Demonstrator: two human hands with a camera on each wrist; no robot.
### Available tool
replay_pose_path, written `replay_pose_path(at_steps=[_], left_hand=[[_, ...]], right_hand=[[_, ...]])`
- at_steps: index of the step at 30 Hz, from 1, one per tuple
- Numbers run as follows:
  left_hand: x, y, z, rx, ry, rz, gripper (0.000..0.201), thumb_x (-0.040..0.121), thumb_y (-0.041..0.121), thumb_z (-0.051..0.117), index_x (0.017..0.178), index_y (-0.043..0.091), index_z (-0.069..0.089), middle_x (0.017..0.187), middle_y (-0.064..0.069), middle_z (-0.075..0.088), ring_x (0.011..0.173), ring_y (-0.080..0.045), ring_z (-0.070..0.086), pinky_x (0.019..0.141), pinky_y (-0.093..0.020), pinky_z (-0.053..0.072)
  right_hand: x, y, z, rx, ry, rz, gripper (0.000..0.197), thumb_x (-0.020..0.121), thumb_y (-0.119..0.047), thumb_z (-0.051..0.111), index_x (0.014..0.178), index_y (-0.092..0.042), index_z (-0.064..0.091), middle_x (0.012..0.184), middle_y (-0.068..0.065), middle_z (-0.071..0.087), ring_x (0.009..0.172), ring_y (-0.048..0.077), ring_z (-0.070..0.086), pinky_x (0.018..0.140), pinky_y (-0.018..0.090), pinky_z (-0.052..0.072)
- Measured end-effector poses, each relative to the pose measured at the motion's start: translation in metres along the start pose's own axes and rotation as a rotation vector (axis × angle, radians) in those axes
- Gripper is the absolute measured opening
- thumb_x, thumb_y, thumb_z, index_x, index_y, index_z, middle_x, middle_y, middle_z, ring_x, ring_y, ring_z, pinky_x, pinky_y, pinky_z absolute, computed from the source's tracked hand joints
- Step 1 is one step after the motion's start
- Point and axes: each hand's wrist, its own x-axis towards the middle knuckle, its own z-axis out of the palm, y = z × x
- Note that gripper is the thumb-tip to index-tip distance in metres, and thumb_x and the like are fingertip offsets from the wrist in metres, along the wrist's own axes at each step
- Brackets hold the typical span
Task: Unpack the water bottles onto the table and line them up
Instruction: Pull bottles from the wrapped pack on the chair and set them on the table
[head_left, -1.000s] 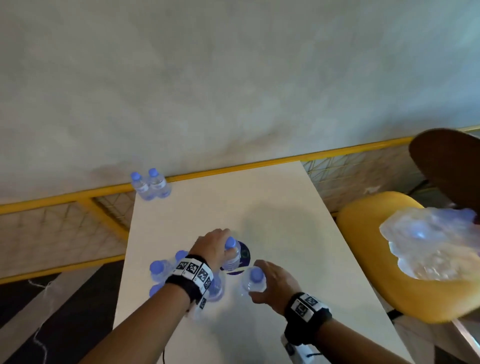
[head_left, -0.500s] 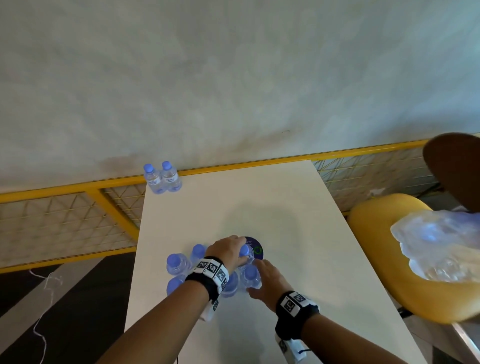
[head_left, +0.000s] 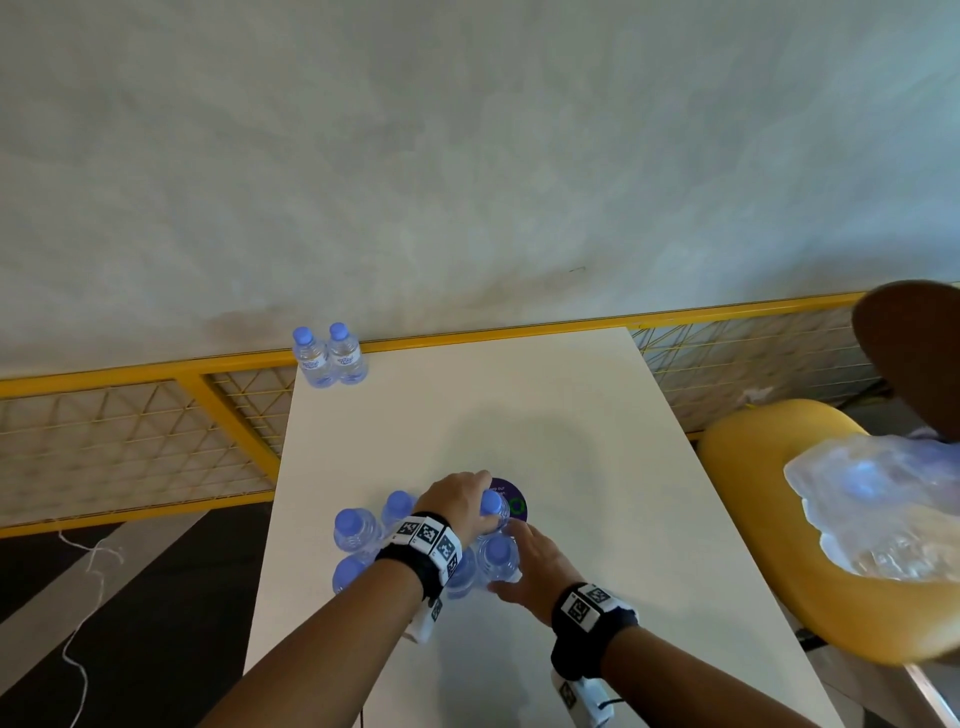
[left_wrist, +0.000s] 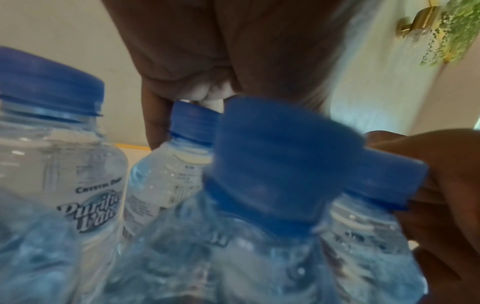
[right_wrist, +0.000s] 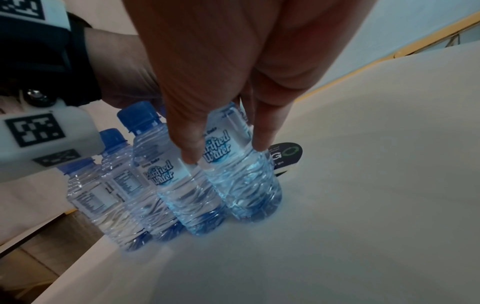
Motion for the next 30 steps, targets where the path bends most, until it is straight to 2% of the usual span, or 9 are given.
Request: replay_pose_path(at_steps=[6, 10, 13, 15, 18, 20, 22, 25, 30], left_hand=[[-0.001, 0.002, -0.001, -0.013, -0.019, 0.007, 0.033, 0.089, 0.039, 0.075, 0.107, 0.018, 0.057, 0.098, -0.003, 0.068, 0.087, -0.027, 0.066, 0.08, -0.041, 0.057], [-0.005, 0.001, -0.004, -0.058, -0.059, -0.02, 0.036, 0.086, 0.051, 0.072, 0.103, 0.024, 0.056, 0.094, 0.002, 0.067, 0.086, -0.026, 0.065, 0.08, -0.041, 0.057], [-0.006, 0.011, -0.012, -0.069, -0.035, -0.062, 0.046, 0.086, 0.06, 0.067, 0.121, 0.031, 0.059, 0.11, 0.007, 0.067, 0.098, -0.021, 0.065, 0.085, -0.039, 0.056], [-0.006, 0.032, -0.02, -0.069, 0.051, -0.056, 0.046, 0.091, 0.056, 0.065, 0.13, 0.031, 0.06, 0.121, 0.008, 0.064, 0.111, -0.019, 0.062, 0.091, -0.038, 0.053], [-0.004, 0.095, -0.029, -0.205, 0.186, 0.04, 0.034, 0.093, 0.049, 0.061, 0.119, 0.028, 0.068, 0.116, 0.008, 0.068, 0.11, -0.016, 0.063, 0.093, -0.036, 0.053], [0.004, 0.15, -0.022, -0.339, 0.24, 0.138, 0.036, 0.086, 0.05, 0.057, 0.106, 0.024, 0.072, 0.104, 0.008, 0.073, 0.099, -0.014, 0.068, 0.089, -0.035, 0.056], [0.017, 0.204, 0.0, -0.425, 0.164, 0.245, 0.031, 0.085, 0.047, 0.058, 0.097, 0.023, 0.073, 0.094, 0.008, 0.074, 0.09, -0.01, 0.069, 0.085, -0.035, 0.058], [0.043, 0.282, 0.041, -0.401, -0.076, 0.379, 0.025, 0.09, 0.041, 0.059, 0.097, 0.022, 0.074, 0.095, 0.007, 0.076, 0.088, -0.011, 0.069, 0.084, -0.038, 0.059], [0.083, 0.394, 0.119, -0.311, -0.396, 0.47, 0.019, 0.097, 0.034, 0.065, 0.106, 0.022, 0.075, 0.104, 0.003, 0.077, 0.094, -0.013, 0.07, 0.089, -0.038, 0.061]], right_hand=[[0.001, 0.016, 0.002, 0.054, -0.036, -0.027, 0.077, 0.073, -0.039, 0.083, 0.137, -0.03, 0.041, 0.133, -0.008, 0.052, 0.11, 0.01, 0.055, 0.098, 0.033, 0.05], [-0.006, 0.042, -0.008, 0.107, -0.062, 0.029, 0.086, 0.067, -0.047, 0.085, 0.137, -0.03, 0.039, 0.132, -0.012, 0.049, 0.112, 0.008, 0.055, 0.093, 0.027, 0.053], [-0.024, 0.075, -0.029, 0.234, -0.02, 0.102, 0.064, 0.069, -0.038, 0.088, 0.123, -0.027, 0.054, 0.122, -0.01, 0.056, 0.103, 0.004, 0.062, 0.081, 0.02, 0.057], [-0.044, 0.101, -0.055, 0.274, 0.036, 0.148, 0.04, 0.075, -0.031, 0.085, 0.108, -0.027, 0.063, 0.11, -0.01, 0.064, 0.095, 0.002, 0.067, 0.076, 0.021, 0.059], [-0.083, 0.151, -0.104, 0.291, 0.128, 0.222, 0.011, 0.085, -0.025, 0.077, 0.093, -0.028, 0.069, 0.092, -0.011, 0.073, 0.082, -0.002, 0.07, 0.072, 0.028, 0.061], [-0.111, 0.193, -0.135, 0.312, 0.244, 0.318, 0.009, 0.086, -0.023, 0.074, 0.087, -0.031, 0.071, 0.085, -0.012, 0.075, 0.077, 0.0, 0.07, 0.073, 0.033, 0.06], [-0.136, 0.24, -0.161, 0.365, 0.397, 0.453, 0.008, 0.085, -0.024, 0.075, 0.085, -0.031, 0.071, 0.081, -0.009, 0.075, 0.073, 0.007, 0.07, 0.073, 0.04, 0.06], [-0.168, 0.308, -0.199, 0.451, 0.58, 0.605, 0.009, 0.087, -0.019, 0.074, 0.085, -0.028, 0.072, 0.079, -0.004, 0.075, 0.074, 0.017, 0.071, 0.077, 0.049, 0.06], [-0.191, 0.394, -0.264, 0.569, 0.73, 0.697, 0.01, 0.093, -0.013, 0.067, 0.098, -0.022, 0.067, 0.103, 0.005, 0.072, 0.086, 0.024, 0.07, 0.084, 0.052, 0.059]])
